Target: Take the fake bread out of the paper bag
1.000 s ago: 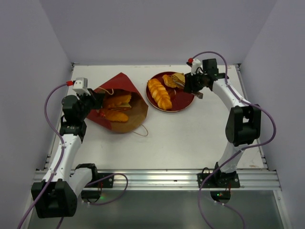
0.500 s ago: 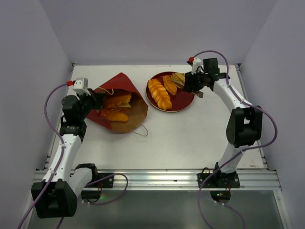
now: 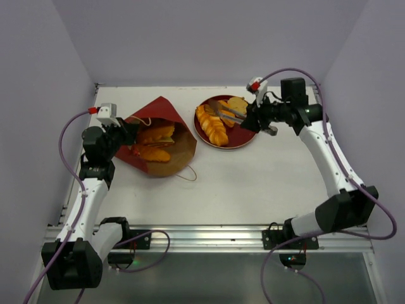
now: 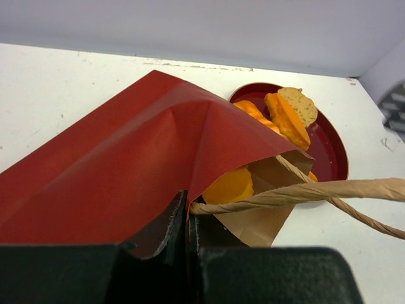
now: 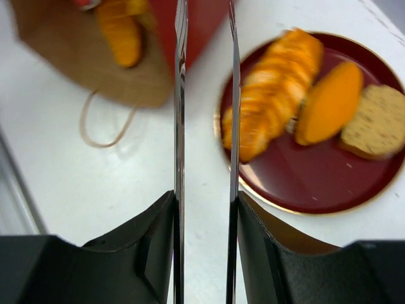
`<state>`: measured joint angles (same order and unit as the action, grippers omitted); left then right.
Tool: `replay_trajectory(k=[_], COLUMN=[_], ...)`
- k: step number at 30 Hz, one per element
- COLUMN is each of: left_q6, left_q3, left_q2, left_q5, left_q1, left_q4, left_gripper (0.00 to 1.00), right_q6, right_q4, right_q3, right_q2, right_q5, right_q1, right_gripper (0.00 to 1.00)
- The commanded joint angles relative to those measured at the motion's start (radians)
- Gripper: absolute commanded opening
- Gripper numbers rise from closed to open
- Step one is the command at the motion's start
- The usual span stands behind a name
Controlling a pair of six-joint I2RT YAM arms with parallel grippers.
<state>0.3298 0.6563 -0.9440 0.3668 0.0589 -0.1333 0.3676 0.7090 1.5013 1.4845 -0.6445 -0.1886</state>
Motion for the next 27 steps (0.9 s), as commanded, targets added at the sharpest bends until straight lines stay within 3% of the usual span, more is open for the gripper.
replay_trajectory(k=[1, 8, 11, 17, 23, 27], left_q6=[-0.003, 0.003, 0.02, 0.087, 0.086, 0.08], left_q3=[-0.004, -0.006, -0.007, -0.021, -0.017, -0.02], left_q2=[0.01, -0.001, -0.006, 0.004, -0.001, -0.012], left_q5=[0.018, 0.015, 0.018, -0.003, -0.012, -0.008], left_q1=[0.007, 0.009, 0.009, 0.009, 0.009, 0.009], left_q4=[-0.029, -0.028, -0.032, -0.045, -0.04, -0.043], left_gripper=[0.08, 0.09, 0.09, 0.09, 0.09, 0.08], right_q6=[0.24, 0.206, 0.036, -0.469, -0.799, -0.889], right_q4=[0.201, 0.215, 0.089, -0.199, -0.474, -0.539], right_q3=[-0.058, -0.108, -0.16, -0.194, -0.265, -0.279], right_q2=[-0.14, -0.162, -0.104, 0.031, 0.085, 0.099], right_q5=[-0.11, -0.084, -0.072, -0.067, -0.026, -0.024], right_q1=[-0.129, -0.378, -0.455, -0.463, -0.462, -0.453], right_gripper=[0.44, 0.42, 0.42, 0.43, 0.43, 0.44])
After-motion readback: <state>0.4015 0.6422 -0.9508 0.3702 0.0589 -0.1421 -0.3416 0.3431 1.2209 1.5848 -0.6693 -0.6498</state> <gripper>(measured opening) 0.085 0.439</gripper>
